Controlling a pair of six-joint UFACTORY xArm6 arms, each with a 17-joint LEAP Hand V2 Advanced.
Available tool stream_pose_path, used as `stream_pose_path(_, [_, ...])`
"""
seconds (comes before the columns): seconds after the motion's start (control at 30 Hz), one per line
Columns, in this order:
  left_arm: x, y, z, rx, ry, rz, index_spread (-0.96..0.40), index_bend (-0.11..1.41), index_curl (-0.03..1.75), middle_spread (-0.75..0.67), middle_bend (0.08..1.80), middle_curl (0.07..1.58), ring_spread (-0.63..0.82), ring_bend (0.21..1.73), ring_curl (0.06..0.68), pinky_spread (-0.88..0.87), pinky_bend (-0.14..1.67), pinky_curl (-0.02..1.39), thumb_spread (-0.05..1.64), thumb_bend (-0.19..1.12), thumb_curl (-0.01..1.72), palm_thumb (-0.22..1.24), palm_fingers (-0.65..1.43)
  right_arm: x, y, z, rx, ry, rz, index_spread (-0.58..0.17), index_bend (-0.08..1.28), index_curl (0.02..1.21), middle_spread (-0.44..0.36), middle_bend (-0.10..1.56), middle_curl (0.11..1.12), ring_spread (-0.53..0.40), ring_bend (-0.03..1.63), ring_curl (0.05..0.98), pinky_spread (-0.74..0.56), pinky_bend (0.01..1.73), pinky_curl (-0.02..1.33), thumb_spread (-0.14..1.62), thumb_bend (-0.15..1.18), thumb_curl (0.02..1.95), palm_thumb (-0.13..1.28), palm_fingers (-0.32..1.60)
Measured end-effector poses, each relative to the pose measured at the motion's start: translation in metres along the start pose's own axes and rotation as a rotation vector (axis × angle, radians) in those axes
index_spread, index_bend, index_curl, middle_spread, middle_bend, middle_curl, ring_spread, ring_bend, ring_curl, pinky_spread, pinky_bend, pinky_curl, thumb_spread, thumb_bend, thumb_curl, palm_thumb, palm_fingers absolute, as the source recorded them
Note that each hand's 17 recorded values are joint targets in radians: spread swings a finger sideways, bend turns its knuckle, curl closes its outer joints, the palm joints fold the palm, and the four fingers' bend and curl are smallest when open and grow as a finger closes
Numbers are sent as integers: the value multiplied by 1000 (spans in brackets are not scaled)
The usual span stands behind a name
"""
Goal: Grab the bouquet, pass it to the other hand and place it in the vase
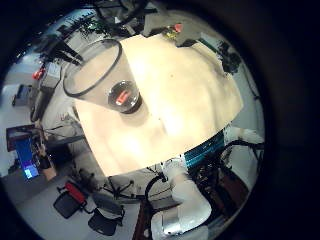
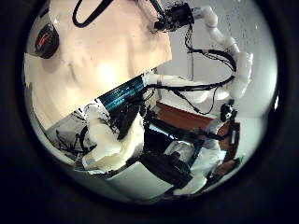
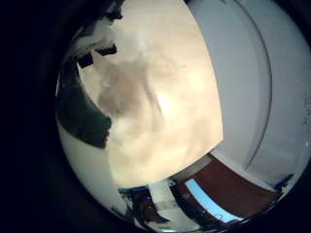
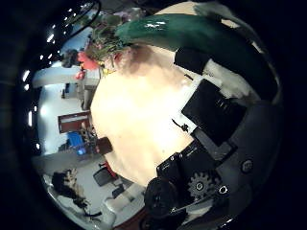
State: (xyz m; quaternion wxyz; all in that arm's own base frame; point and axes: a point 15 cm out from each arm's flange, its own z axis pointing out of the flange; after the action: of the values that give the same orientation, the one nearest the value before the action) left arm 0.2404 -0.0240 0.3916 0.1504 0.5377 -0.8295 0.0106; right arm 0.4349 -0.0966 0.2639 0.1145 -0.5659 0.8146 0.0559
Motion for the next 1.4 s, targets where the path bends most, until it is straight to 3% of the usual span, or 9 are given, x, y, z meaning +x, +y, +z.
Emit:
stream_pose_path(0.47, [-7,-5,-16,17,11,-3,-24,197,401,409,183,285,578,458,205,541,186,266,1119,-22,317,334,103,-71,46,-135,193,-330,-144,-277,1090,978,-141,1350,826,-181,1494,612,-205,1470,481,910,68,881,1154,1138])
stream_pose_path(0.6, [-7,-13,-26,36,79,-8,-24,197,402,399,183,286,569,461,206,535,184,266,1119,-22,319,333,120,-96,65,-168,241,-442,-207,-268,1095,975,-138,1356,823,-179,1497,617,-206,1454,498,906,63,918,1157,1142])
stream_pose_path(0.77, [3,-14,-30,-33,204,12,-24,198,404,396,181,288,563,457,206,532,185,265,1119,-22,320,333,118,-126,93,-203,280,-592,-295,-260,1097,970,-134,1361,815,-177,1498,622,-208,1435,519,904,51,955,1153,1148])
stream_pose_path(0.87, [9,-20,-33,-23,258,23,-5,169,395,406,175,286,569,472,211,533,196,271,1120,-22,320,333,90,-143,110,-213,263,-673,-346,-257,1105,968,-133,1362,811,-176,1496,624,-209,1424,532,901,41,976,1147,1152])
stream_pose_path(1.0, [25,-36,-44,71,389,51,27,152,370,436,180,281,573,499,219,536,219,286,1111,-24,320,327,56,-164,134,-222,208,-768,-424,-253,1111,966,-132,1364,806,-175,1498,626,-211,1412,549,901,37,1002,1152,1152])
stream_pose_path(1.23, [44,-62,-99,338,695,61,54,151,337,452,199,291,573,526,223,536,240,302,1076,-27,318,313,41,-199,162,-237,211,-827,-524,-247,1120,957,-130,1368,799,-175,1498,628,-213,1394,577,901,23,1038,1155,1152])
stream_pose_path(1.4, [55,-69,-129,433,851,94,64,148,315,429,215,308,551,556,229,526,245,306,1032,-30,321,295,79,-216,176,-248,236,-852,-573,-244,1124,952,-130,1371,795,-175,1497,629,-216,1386,599,897,10,1059,1156,1152])
